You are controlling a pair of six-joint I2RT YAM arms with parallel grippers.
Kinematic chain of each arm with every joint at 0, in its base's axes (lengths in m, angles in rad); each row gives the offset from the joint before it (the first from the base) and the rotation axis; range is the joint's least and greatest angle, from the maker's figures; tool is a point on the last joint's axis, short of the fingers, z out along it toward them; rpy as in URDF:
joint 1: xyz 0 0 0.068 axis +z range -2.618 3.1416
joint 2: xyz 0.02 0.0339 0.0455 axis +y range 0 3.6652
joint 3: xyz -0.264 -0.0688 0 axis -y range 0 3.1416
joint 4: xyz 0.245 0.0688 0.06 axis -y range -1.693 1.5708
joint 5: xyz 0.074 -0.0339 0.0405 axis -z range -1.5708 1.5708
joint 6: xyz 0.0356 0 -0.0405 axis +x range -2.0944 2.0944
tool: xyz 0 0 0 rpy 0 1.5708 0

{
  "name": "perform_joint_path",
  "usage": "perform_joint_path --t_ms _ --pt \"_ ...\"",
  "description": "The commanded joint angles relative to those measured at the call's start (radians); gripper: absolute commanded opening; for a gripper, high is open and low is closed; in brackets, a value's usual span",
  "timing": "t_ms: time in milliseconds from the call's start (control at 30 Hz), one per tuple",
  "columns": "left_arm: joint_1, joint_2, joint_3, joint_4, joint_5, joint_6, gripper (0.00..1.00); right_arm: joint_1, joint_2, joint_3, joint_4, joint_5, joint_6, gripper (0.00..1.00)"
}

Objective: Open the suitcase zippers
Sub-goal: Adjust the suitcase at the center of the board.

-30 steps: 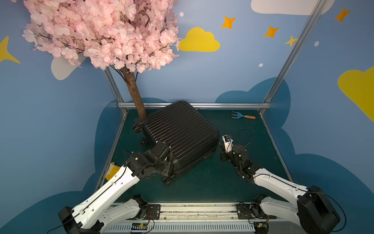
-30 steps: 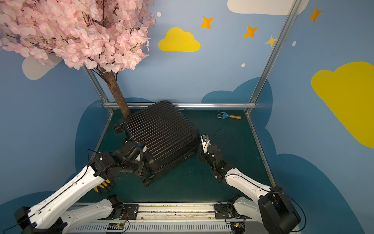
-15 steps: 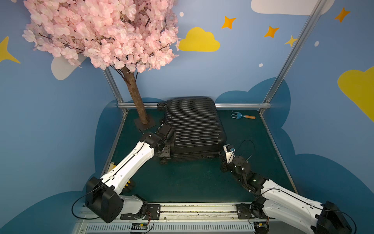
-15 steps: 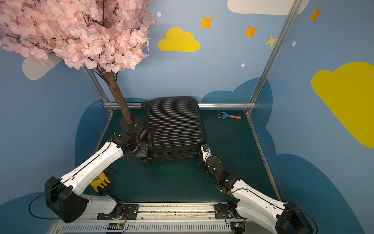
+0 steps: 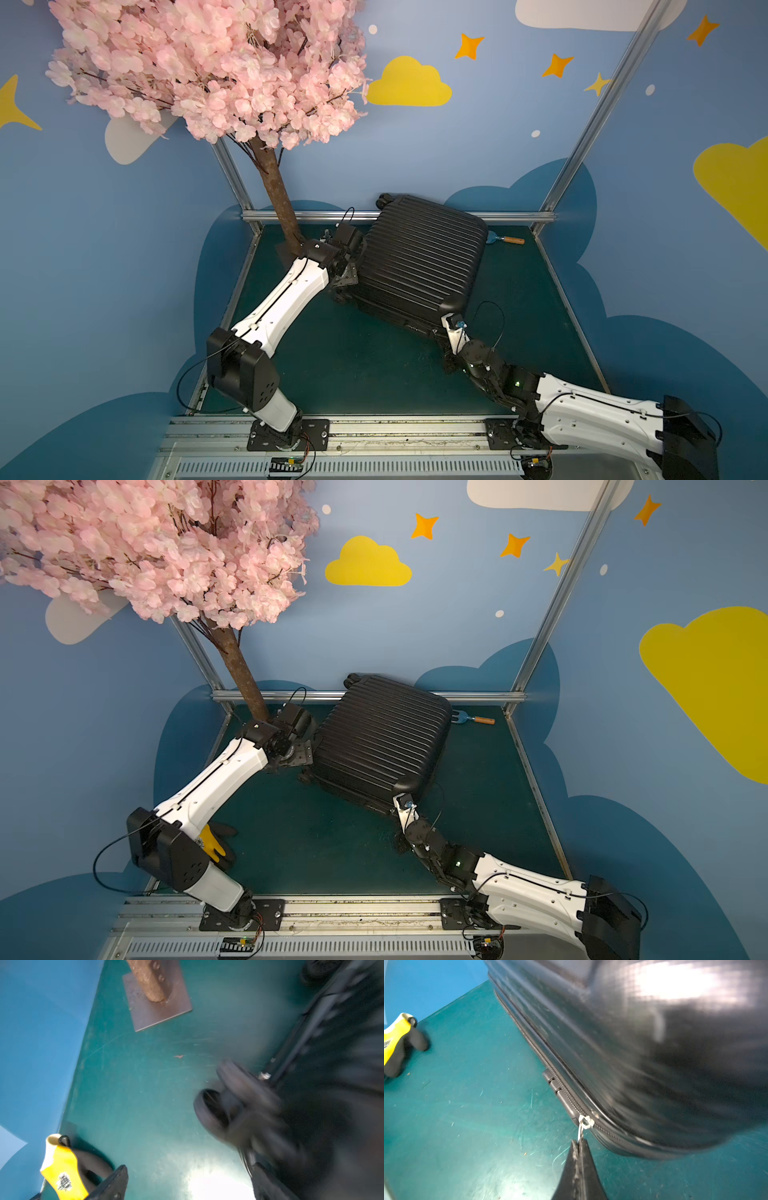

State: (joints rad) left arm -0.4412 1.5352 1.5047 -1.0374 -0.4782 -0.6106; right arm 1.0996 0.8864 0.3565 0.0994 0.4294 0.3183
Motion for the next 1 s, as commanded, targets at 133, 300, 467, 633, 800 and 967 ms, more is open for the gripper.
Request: perform_joint_path --t_ms 133,300,467,633,800,967 --pt "-0.06 -0.343 -0.405 0.307 0.416 -0.203 0.9 0.005 0.003 -0.008 0.045 -0.043 0.032 0.0" --pt "-0.162 -0.358 -0.533 0.5 0.446 -0.347 0.89 0.004 -0.005 -0.017 0.064 -0.06 0.06 0.0" --pt "-0.226 -0.318 -0.483 0.473 0.346 -0.407 0.89 0.008 -0.034 -0.006 0.025 -0.075 0.052 0.0" --pt "-0.235 -0.272 -0.37 0.433 0.34 -0.437 0.9 0.02 -0.021 0.005 0.014 -0.079 0.051 0.0" --pt "-0.213 -0.16 -0.245 0.349 0.231 -0.4 0.89 0.079 0.064 0.052 0.022 -0.073 0.053 0.0" --pt "-0.122 -0.103 -0.184 0.337 0.218 -0.321 0.88 0.148 0.145 0.099 0.059 -0.052 0.041 0.0"
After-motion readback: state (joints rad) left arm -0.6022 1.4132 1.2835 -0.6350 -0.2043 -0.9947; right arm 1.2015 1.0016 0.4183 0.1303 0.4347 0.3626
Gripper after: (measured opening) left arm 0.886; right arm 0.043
